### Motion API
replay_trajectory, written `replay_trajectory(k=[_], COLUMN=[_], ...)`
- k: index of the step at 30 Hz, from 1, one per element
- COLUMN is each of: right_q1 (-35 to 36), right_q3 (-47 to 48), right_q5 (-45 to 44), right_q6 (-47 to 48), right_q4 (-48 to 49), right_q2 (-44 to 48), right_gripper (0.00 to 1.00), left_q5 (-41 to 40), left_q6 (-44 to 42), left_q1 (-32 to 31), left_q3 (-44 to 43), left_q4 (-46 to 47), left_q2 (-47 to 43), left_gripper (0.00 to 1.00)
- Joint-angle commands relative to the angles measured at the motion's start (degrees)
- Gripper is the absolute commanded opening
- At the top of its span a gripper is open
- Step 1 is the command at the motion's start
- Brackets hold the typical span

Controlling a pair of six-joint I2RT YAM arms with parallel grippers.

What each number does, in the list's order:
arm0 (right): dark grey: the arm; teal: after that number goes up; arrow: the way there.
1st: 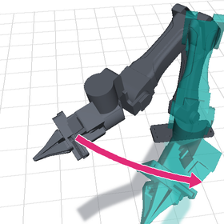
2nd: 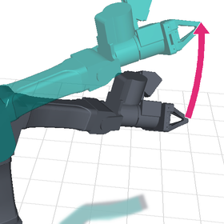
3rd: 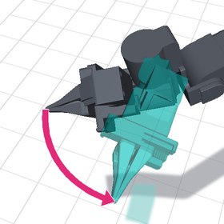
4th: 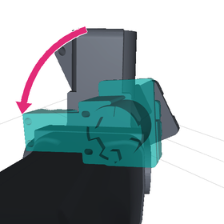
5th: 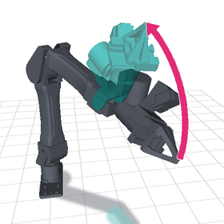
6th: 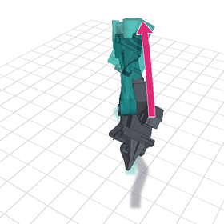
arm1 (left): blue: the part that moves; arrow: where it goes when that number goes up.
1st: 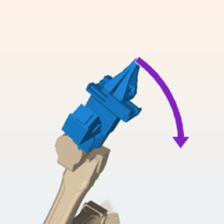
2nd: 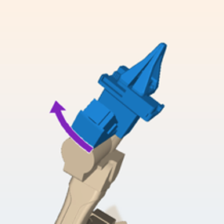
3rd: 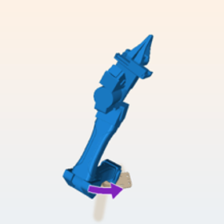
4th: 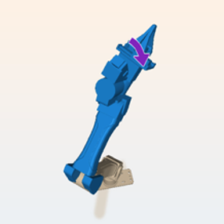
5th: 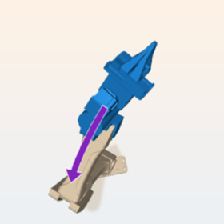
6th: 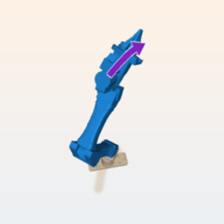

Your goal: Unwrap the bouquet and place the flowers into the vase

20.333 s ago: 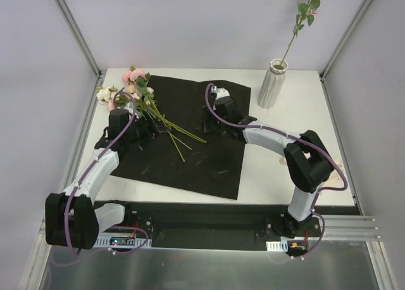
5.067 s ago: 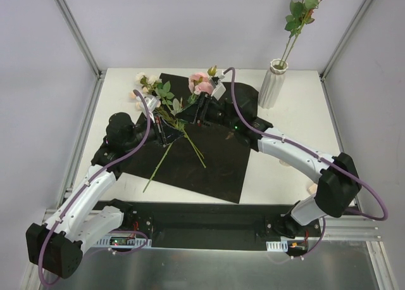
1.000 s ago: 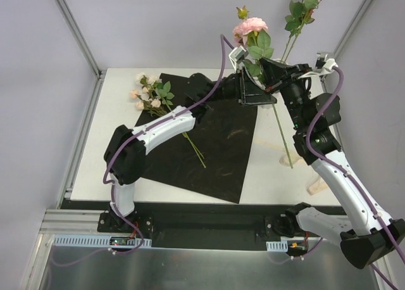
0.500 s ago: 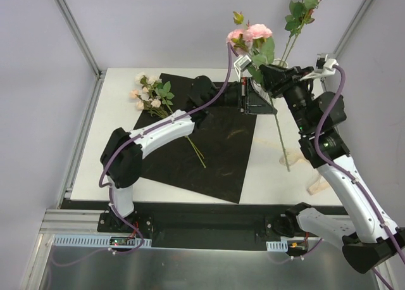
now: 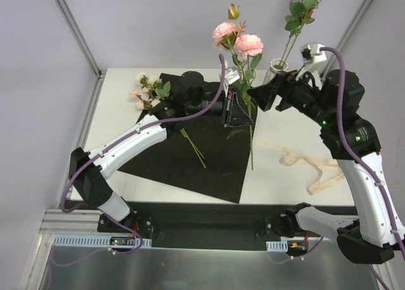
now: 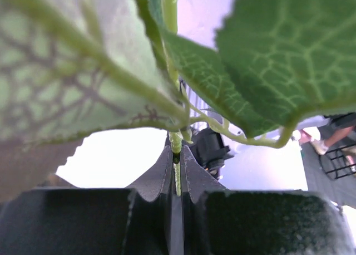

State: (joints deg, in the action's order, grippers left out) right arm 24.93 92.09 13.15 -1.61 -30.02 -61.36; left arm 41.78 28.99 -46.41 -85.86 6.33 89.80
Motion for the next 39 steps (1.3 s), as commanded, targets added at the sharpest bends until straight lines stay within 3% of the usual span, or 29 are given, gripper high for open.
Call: replay_trajectory(k=[1,11,21,24,27,29,31,32,33,34,39], right_q1=[-0.41,-0.41,-0.49,-0.41,-0.32,-0.32,-0.32,-0.32,-0.32,-0.41,-0.41], right_q3=[3.35,1.25,-1.13,-1.74,-3.06,-3.85,-4.72,-6.56,-7.45,-8.33,-11.50], right_q5=[12.85,14.63,14.54,14.71,15.50,15.59,13.76,12.70,9.30,6.92,-9.68], right_q6=[1.25,3.10,2.75,2.40,1.78,1.78,0.30,0.20,0.29,0.29,5.90], right_q4=[-7.69,-4.17,-1.36,-0.39,2.07,3.29,4.17,6.36,7.51,8.65,15.95], right_q2=[-3.50,-6.05,-8.77,-9.04,-8.95,-8.69,-7.29,-6.32,-5.53,-3.61,0.19], right_gripper=[0.80,0.50,0.53,0.47,0.32,0.05,0.01,0.01,0.01,0.01,0.01], left_q5=[-2.05,-0.56,-0.56,-0.56,-0.47,-1.26,-5.53,-7.83,-9.25,-10.48,-21.02], left_q6=[-10.00,-15.10,-16.77,-16.95,-17.13,-17.39,-17.04,-16.69,-16.43,-15.90,-15.81], left_q1=[0.09,-0.08,-0.96,-0.96,-1.05,-1.05,-1.05,-1.05,-0.87,-0.52,-0.43], left_q3=[0.79,2.10,2.55,2.54,2.37,2.37,2.28,2.28,2.72,3.24,9.03], left_q4=[-6.06,-10.98,-12.48,-12.74,-12.92,-13.53,-14.41,-15.72,-15.99,-16.08,-16.08], left_q2=[-1.99,-4.19,-4.98,-4.81,-4.63,-4.72,-5.42,-6.38,-7.26,-8.23,-17.98], left_gripper=[0.00,0.00,0.00,0.00,0.00,0.00,0.00,0.04,0.29,0.38,0.56])
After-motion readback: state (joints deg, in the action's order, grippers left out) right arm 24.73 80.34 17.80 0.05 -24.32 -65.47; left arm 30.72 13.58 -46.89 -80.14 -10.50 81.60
